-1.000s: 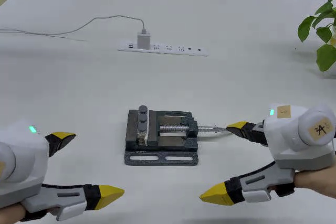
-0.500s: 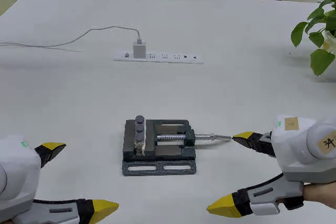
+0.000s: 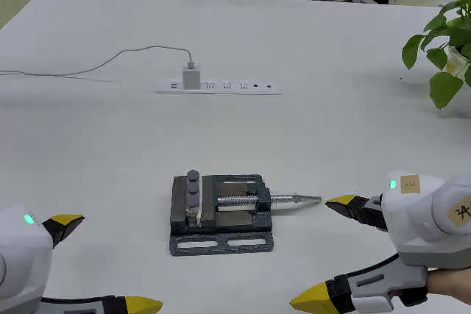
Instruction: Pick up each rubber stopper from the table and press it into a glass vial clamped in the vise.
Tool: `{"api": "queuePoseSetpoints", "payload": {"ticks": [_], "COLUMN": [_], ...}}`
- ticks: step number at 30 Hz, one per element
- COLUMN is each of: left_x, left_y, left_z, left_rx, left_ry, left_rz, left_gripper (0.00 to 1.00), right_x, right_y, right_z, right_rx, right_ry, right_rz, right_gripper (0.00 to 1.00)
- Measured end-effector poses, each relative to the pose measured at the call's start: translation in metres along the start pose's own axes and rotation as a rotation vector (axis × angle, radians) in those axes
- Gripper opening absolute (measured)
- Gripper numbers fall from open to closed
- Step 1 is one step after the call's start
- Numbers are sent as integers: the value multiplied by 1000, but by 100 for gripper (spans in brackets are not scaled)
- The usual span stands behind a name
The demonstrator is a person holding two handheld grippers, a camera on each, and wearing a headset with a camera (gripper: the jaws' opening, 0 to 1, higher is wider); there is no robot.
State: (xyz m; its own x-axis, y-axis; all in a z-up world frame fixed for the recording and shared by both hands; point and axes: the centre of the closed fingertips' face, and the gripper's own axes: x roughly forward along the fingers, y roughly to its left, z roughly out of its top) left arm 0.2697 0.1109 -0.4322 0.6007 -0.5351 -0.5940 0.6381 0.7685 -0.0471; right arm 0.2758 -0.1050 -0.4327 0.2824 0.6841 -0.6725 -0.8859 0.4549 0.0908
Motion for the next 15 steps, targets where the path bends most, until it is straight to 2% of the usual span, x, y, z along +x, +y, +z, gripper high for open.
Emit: {"api": "queuePoseSetpoints", "payload": {"ticks": [7, 10, 15], "left_x": [1, 2, 2], "left_y": [2, 4, 4], "left_z": [2, 4, 4], "left_rx": [2, 5, 3], "left_ry": [-3, -8, -8], "left_rz": [-3, 3, -2], "left_gripper": [99, 99, 99], "right_x": [1, 0, 1], "right_y": [0, 1, -2], "right_z": [-1, 3, 2], "right_rx": [10, 29, 26], "right_ry": [-4, -28, -22], "right_rz": [-8, -7, -12], "right_gripper": [98, 97, 98]}}
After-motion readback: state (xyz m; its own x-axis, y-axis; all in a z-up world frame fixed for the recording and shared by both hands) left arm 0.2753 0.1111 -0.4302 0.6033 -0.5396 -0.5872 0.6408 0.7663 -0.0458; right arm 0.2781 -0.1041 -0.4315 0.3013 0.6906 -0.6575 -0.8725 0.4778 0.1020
